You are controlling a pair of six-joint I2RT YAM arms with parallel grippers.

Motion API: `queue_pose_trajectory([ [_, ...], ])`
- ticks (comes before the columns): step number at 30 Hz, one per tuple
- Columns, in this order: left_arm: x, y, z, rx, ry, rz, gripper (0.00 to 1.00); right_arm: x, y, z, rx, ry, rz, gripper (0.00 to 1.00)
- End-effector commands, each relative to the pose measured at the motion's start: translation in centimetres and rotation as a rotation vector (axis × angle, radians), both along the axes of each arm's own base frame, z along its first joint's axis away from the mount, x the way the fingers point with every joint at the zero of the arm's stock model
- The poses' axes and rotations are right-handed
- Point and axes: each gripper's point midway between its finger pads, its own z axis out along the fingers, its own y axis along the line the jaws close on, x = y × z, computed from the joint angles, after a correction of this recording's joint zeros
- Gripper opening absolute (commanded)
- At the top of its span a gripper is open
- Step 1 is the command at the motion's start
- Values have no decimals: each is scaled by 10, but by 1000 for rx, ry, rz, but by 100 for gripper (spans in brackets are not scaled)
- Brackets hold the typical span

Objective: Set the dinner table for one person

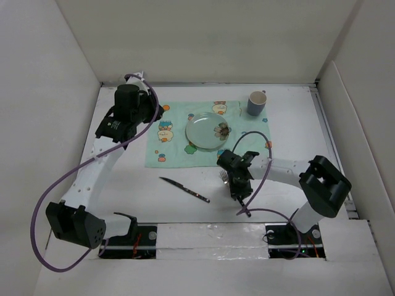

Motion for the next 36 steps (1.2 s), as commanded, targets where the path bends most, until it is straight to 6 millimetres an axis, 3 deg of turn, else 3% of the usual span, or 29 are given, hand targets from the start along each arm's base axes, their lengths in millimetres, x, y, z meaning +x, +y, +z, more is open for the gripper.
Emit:
queue_pose_trajectory([
  [1, 1, -3, 46, -49, -119, 1, 15, -2, 8, -5, -28, -18, 21, 37],
  [2, 1, 0, 48, -43, -125, 11, 15, -2, 9, -4, -20, -16, 20, 22],
  [5, -2, 7, 54, -26, -145, 35, 15, -5, 15, 11, 5, -45, 29, 6],
  [6, -5, 10, 57, -20, -150, 45, 15, -8, 18, 30, 14, -57, 43, 3],
  [7, -5, 10, 59, -20, -153, 45, 15, -10, 20, 31, 15, -57, 53, 1],
  [11, -10, 14, 66, -14, -167, 58, 19, -4, 30, 90, 95, -143, 80, 0],
  [14, -11, 16, 77, -15, -190, 62, 21, 26, 55, 131, 188, -254, 105, 0],
  [15, -12, 16, 81, -17, -195, 63, 21, 39, 68, 132, 203, -271, 118, 0],
  [16, -12, 16, 96, -27, -221, 64, 21, 56, 86, 150, 256, -312, 123, 0],
  [17, -10, 16, 100, -31, -220, 70, 21, 64, 98, 154, 283, -308, 133, 0],
  [18, -11, 18, 105, -28, -214, 76, 21, 72, 112, 142, 258, -274, 155, 0],
  [19, -13, 19, 129, -43, -256, 82, 21, 81, 122, 148, 264, -291, 168, 0],
  [20, -15, 19, 136, -49, -267, 82, 21, 100, 140, 173, 305, -360, 171, 0],
  [21, -18, 19, 144, -60, -280, 78, 21, 110, 149, 177, 302, -383, 198, 0],
  [22, -21, 19, 150, -72, -291, 75, 21, 120, 160, 163, 277, -372, 213, 0],
  [23, -27, 19, 155, -82, -303, 71, 22, 138, 175, 184, 322, -421, 214, 0],
  [24, -30, 19, 152, -85, -293, 70, 21, 144, 183, 187, 326, -430, 237, 0],
  [25, -32, 19, 145, -85, -275, 67, 22, 157, 192, 164, 295, -402, 245, 0],
  [26, -37, 19, 134, -87, -247, 67, 21, 173, 206, 159, 298, -406, 258, 0],
  [27, -41, 20, 137, -91, -257, 67, 21, 178, 211, 180, 327, -445, 258, 0],
  [28, -42, 19, 122, -92, -223, 67, 20, 184, 218, 177, 328, -447, 260, 0],
  [29, -49, 18, 121, -98, -224, 59, 19, 195, 223, 148, 296, -406, 261, 0],
  [30, -51, 14, 113, -95, -209, 51, 19, 204, 233, 168, 331, -447, 263, 0],
  [31, -54, 14, 105, -86, -189, 54, 19, 209, 240, 166, 339, -455, 261, 0],
  [32, -57, 13, 104, -82, -187, 53, 19, 219, 242, 146, 319, -443, 252, 0],
  [34, -60, 11, 99, -70, -179, 58, 19, 235, 252, 149, 361, -479, 230, 0],
  [36, -64, 6, 97, -65, -173, 41, 18, 255, 255, 137, 390, -491, 194, 0],
])
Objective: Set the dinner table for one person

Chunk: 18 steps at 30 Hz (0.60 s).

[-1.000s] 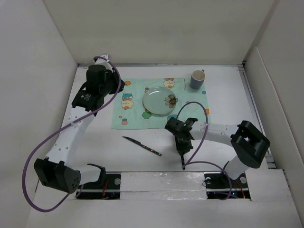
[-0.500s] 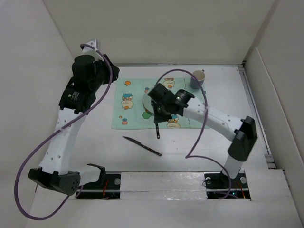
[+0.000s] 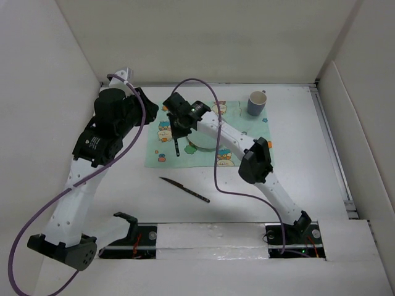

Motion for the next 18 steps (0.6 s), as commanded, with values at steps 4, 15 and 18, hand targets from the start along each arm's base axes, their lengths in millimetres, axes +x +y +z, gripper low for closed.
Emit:
queue_pose_trajectory([
  [4, -10, -4, 3, 18, -15, 7, 18, 46, 11, 8, 96, -94, -40, 0],
  [15, -14, -13, -15, 50, 3, -39, 18, 56, 34, -36, 211, 15, -117, 0],
  [18, -15, -14, -18, 47, 6, -46, 18, 55, 38, -45, 223, 38, -119, 0],
])
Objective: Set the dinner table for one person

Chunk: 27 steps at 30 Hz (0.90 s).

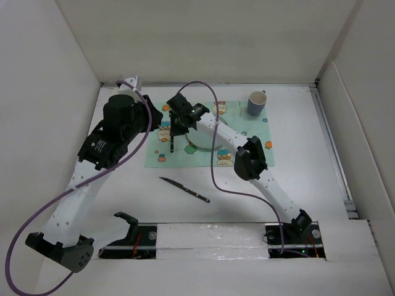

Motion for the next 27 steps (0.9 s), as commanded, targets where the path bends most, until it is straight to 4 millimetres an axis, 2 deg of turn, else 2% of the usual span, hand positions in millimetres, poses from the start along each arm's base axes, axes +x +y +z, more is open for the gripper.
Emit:
queue_pose_trajectory([
  [1, -4, -2, 5, -9, -35, -22, 18, 6, 20, 2, 88, -6, -7, 0],
  [6, -4, -2, 0, -10, -30, -24, 18, -2, 19, -17, 70, 47, 8, 0],
  [11, -2, -1, -1, 3, -32, -17, 18, 0, 19, -19, 68, 41, -4, 0],
  [13, -1, -1, -3, 6, -29, -18, 18, 1, 21, -15, 83, 38, -7, 11],
  [18, 0, 1, -4, 17, -29, -10, 18, 7, 23, -3, 122, 27, -16, 27],
  [19, 0, 1, -5, 17, -27, -10, 18, 7, 22, -3, 122, 27, -16, 27],
  [22, -1, 3, -3, 22, -34, 2, 18, 5, 26, 17, 159, 14, -5, 30],
  [23, 0, 5, -3, 26, -37, 10, 18, 9, 24, 36, 189, -7, -8, 30],
  [25, -1, 7, -1, 28, -43, 17, 18, 6, 23, 51, 209, -15, -4, 32],
  [26, 0, 8, 0, 27, -44, 22, 18, 11, 18, 62, 223, -30, -14, 33],
  [27, -1, 8, 1, 28, -48, 23, 18, 9, 15, 86, 244, -57, -10, 33],
])
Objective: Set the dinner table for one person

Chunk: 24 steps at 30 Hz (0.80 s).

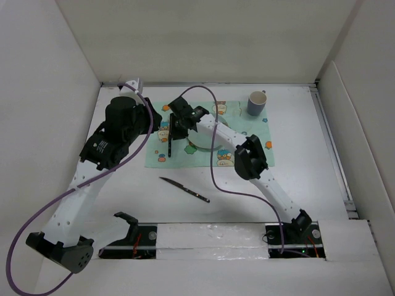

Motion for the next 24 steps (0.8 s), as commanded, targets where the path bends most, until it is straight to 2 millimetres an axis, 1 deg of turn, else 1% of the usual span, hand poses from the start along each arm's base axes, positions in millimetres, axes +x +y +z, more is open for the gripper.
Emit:
queue_pose_trajectory([
  [1, -1, 5, 18, -6, -72, 15, 18, 10, 0, 112, 157, -146, -4, 33],
  [2, -1, 6, 20, -8, -76, 20, 18, 8, -4, 122, 157, -159, -4, 31],
  [3, -1, 6, 22, -9, -81, 23, 18, 2, -12, 152, 173, -204, 13, 26],
  [4, -1, 7, 27, -14, -94, 27, 18, -3, -18, 161, 171, -223, 26, 9],
  [5, 0, 8, 29, -12, -99, 34, 18, -20, -21, 137, 130, -191, 57, 0],
  [6, 0, 10, 32, -7, -106, 38, 18, -33, -26, 136, 111, -206, 100, 0],
  [7, -1, 11, 36, -5, -116, 42, 17, -58, -28, 169, 147, -257, 141, 0],
  [8, 0, 13, 38, 0, -121, 53, 10, -71, -28, 171, 156, -286, 169, 0],
  [9, 0, 15, 39, 7, -124, 54, 6, -98, -45, 122, 67, -225, 214, 0],
  [10, -1, 16, 39, 13, -124, 55, 1, -127, -46, 137, 85, -255, 261, 0],
  [11, -1, 17, 38, 20, -123, 62, 0, -142, -52, 131, 71, -263, 278, 0],
  [12, -2, 19, 37, 23, -119, 67, 0, -167, -69, 91, 2, -204, 313, 0],
  [13, -2, 21, 34, 33, -115, 72, 0, -184, -75, 84, -5, -198, 341, 12],
  [14, -2, 23, 33, 41, -113, 83, 0, -208, -75, 90, 16, -209, 393, 22],
  [15, -2, 25, 30, 48, -105, 89, 0, -222, -79, 83, 4, -199, 426, 32],
  [16, -1, 29, 30, 57, -106, 111, 0, -246, -93, 58, -48, -174, 467, 55],
  [17, -1, 29, 30, 57, -106, 111, 0, -253, -90, 61, -40, -181, 485, 55],
  [18, -1, 29, 30, 60, -102, 115, 1, -259, -93, 56, -61, -190, 505, 62],
  [19, -1, 30, 32, 55, -106, 120, 4, -265, -96, 47, -85, -189, 524, 64],
  [20, 0, 29, 33, 48, -105, 119, 9, -264, -98, 44, -113, -210, 525, 64],
  [21, -1, 28, 35, 40, -108, 118, 11, -265, -99, 36, -146, -216, 550, 64],
  [23, -1, 24, 37, 23, -107, 101, 14, -262, -97, 30, -174, -236, 557, 64],
  [24, 0, 22, 38, 10, -106, 99, 14, -260, -98, 21, -204, -235, 575, 64],
])
